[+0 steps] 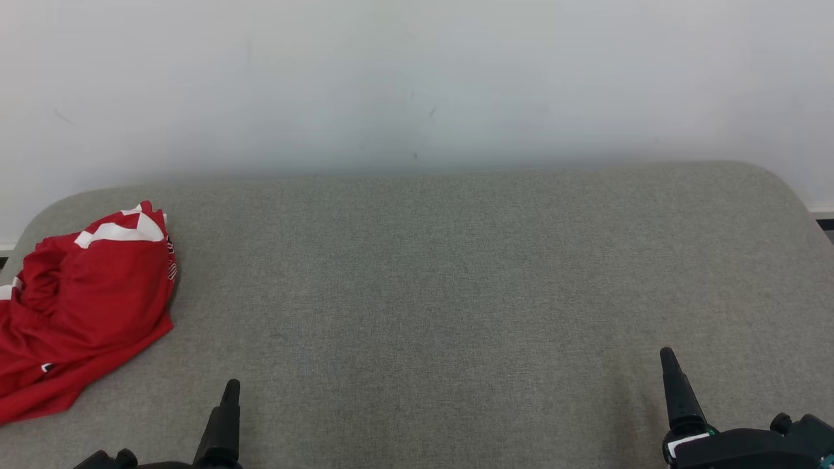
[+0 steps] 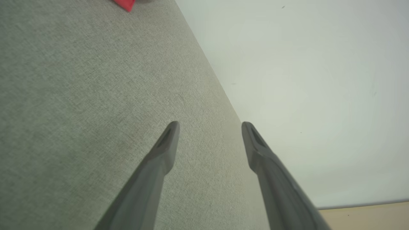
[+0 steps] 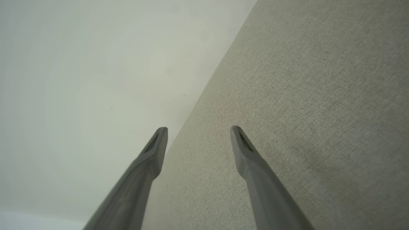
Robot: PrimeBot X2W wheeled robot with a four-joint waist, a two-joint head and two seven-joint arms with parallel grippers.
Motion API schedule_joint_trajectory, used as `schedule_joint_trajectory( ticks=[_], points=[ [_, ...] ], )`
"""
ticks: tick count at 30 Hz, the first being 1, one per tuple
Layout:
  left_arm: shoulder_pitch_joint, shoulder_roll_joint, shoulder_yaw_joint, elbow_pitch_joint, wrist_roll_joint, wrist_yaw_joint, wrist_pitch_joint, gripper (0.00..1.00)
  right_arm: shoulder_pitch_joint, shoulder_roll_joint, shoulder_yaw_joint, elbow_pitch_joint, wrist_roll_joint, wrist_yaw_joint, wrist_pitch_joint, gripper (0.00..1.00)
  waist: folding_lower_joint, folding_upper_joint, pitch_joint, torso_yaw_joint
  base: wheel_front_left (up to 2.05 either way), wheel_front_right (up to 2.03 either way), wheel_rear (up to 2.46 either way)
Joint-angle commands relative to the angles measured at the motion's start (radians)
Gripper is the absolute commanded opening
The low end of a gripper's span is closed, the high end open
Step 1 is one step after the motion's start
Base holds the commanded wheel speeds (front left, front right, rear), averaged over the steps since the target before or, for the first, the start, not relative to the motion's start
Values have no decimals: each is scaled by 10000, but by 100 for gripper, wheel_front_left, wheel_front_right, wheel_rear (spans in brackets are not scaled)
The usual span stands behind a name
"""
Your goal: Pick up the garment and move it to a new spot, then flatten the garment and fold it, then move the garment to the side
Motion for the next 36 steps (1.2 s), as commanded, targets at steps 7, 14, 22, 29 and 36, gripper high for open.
schedule_joint_trajectory(
  ticks=[7,14,22,29,36],
  points=[
    [-61,60,-194,-147,1236,147,-283,100,-9,-38,139,-343,-1337,-6,-138,100,0,-1,-46,22,0,0,0],
    [-25,102,-400,-168,2389,250,-517,100,95,-41,219,-505,-2448,-7,-257,100,0,-1,-104,55,0,0,0],
    [16,169,-623,-100,3561,358,-771,100,189,-44,237,-558,-3564,-9,-385,100,0,-1,-187,106,0,0,0],
    [50,229,-773,-108,4400,486,-949,100,247,-46,217,-555,-4290,-10,-484,100,0,-1,-252,131,0,0,0],
    [90,273,-859,-237,5213,611,-1146,100,305,-48,258,-563,-5093,-11,-596,100,0,-1,-309,159,0,0,0]
  ],
)
